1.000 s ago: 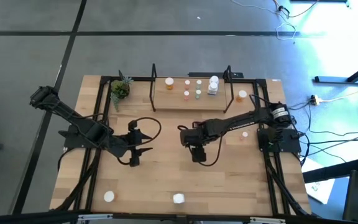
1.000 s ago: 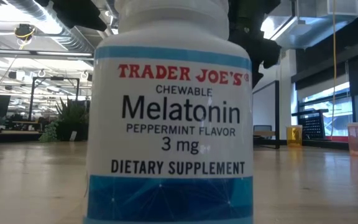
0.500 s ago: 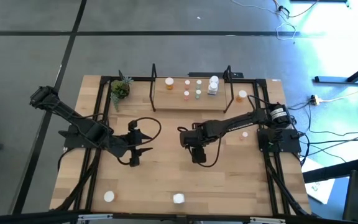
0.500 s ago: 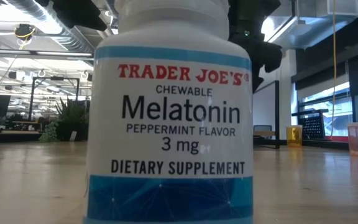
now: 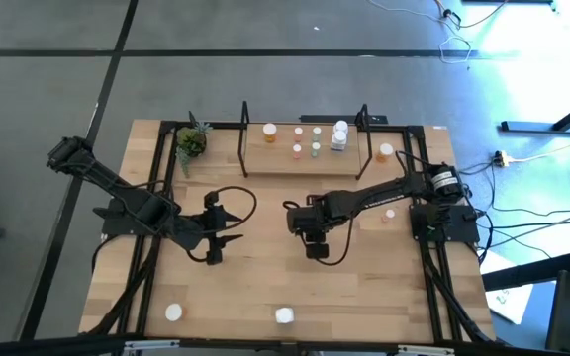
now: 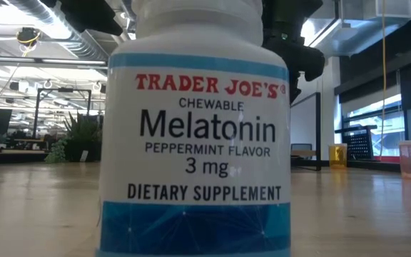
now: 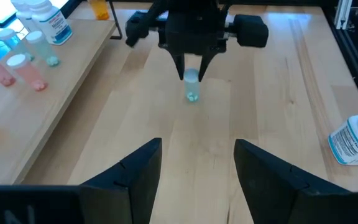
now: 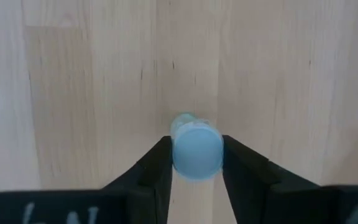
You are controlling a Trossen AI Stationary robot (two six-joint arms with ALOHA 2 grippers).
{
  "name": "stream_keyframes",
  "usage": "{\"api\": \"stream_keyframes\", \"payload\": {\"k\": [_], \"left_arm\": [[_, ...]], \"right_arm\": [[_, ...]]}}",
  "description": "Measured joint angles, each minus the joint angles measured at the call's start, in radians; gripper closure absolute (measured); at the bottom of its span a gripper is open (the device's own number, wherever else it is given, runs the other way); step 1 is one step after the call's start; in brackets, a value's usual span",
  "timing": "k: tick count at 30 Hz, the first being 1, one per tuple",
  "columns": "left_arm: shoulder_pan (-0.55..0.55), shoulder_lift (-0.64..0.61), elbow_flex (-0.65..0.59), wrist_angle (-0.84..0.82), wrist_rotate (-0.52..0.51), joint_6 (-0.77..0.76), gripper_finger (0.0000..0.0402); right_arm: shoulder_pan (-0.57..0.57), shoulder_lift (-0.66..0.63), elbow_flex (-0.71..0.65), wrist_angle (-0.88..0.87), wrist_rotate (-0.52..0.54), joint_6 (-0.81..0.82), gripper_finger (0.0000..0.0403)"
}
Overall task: Pick and place medicine bottles onto shelf by color
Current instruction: Put the green pill bottle on the shelf aligned with the green bottles
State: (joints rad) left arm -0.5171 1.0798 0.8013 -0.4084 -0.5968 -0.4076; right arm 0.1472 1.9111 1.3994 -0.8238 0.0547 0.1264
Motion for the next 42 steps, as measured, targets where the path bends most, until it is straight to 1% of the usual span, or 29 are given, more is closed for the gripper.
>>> {"api": "stream_keyframes", "payload": {"k": [4,9,13,17,22,25,32,42], "left_arm": [[0.0,0.0,0.0,0.0,0.0,0.0,0.0207],[0.0,0.0,0.0,0.001,0.0,0.0,0.0207],[0.0,0.0,0.0,0.0,0.0,0.0,0.0207],[0.0,0.0,0.0,0.0,0.0,0.0,0.0207],[0.0,0.0,0.0,0.001,0.0,0.0,0.0207],[0.0,0.0,0.0,0.001,0.0,0.0,0.0207],[0.0,0.0,0.0,0.001,0.0,0.0,0.0207],[0.0,0.0,0.0,0.001,0.0,0.0,0.0207]], "right_arm": [[-0.009,-0.026,0.02,-0.05,0.038,0.003,0.028],[-0.059,-0.052,0.096,-0.166,0.073,-0.003,0.0281],[-0.133,-0.076,0.127,-0.189,0.081,-0.062,0.0282],[-0.231,-0.098,0.129,-0.187,0.04,-0.106,0.0282],[-0.351,-0.113,0.129,-0.187,0.024,-0.118,0.0282],[-0.398,-0.113,0.129,-0.176,0.022,-0.12,0.0282],[-0.449,-0.113,0.129,-0.144,0.023,-0.109,0.0282],[-0.486,-0.11,0.116,-0.119,0.023,-0.111,0.0282]]}}
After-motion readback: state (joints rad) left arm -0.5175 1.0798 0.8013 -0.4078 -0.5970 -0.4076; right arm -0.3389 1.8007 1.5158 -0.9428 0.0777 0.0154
